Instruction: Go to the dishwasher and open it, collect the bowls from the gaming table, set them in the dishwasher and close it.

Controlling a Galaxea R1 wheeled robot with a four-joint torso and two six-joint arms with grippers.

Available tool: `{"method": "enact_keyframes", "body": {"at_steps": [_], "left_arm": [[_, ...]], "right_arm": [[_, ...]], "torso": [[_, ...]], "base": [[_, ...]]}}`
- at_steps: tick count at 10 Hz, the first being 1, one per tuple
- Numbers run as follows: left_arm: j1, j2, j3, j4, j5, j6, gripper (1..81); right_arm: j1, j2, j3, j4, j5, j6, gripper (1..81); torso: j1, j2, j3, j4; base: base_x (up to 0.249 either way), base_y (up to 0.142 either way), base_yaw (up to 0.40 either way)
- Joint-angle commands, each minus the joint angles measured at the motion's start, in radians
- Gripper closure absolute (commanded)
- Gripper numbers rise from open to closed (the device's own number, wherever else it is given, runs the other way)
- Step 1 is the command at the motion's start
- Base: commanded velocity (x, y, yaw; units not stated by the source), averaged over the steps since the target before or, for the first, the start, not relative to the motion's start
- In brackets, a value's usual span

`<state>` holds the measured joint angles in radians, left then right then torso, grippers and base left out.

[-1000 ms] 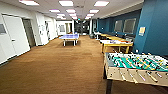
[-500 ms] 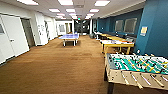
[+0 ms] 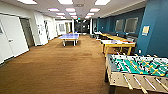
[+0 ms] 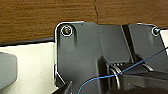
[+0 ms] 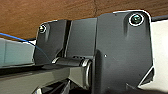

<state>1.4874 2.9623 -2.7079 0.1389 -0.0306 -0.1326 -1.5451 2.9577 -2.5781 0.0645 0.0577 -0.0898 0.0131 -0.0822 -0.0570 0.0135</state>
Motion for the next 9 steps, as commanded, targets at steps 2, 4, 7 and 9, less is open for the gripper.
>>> {"method": "enact_keyframes", "body": {"at_steps": [2,4,7,9], "left_arm": [[-0.049,-0.002,-0.001,-0.005,0.049,-0.001,1.0],[-0.049,-0.002,-0.001,-0.005,0.049,-0.001,1.0],[-0.049,-0.002,-0.001,-0.005,0.049,-0.001,1.0],[-0.049,-0.003,-0.001,-0.005,0.049,-0.001,1.0]], "right_arm": [[0.047,-0.01,0.003,-0.008,-0.052,-0.005,1.0],[0.044,-0.009,0.003,-0.008,-0.052,-0.005,1.0],[0.042,-0.009,0.003,-0.008,-0.05,-0.005,1.0],[0.044,-0.007,0.003,-0.006,-0.05,-0.005,1.0]], "torso": [[-0.002,-0.001,0.0,0.0],[-0.002,-0.001,0.0,0.0],[-0.003,-0.002,0.0,0.0],[-0.003,-0.001,0.0,0.0]], "base": [[0.161,0.0,0.0],[0.162,0.0,0.0],[0.163,0.0,0.0],[0.176,0.0,0.0]]}}
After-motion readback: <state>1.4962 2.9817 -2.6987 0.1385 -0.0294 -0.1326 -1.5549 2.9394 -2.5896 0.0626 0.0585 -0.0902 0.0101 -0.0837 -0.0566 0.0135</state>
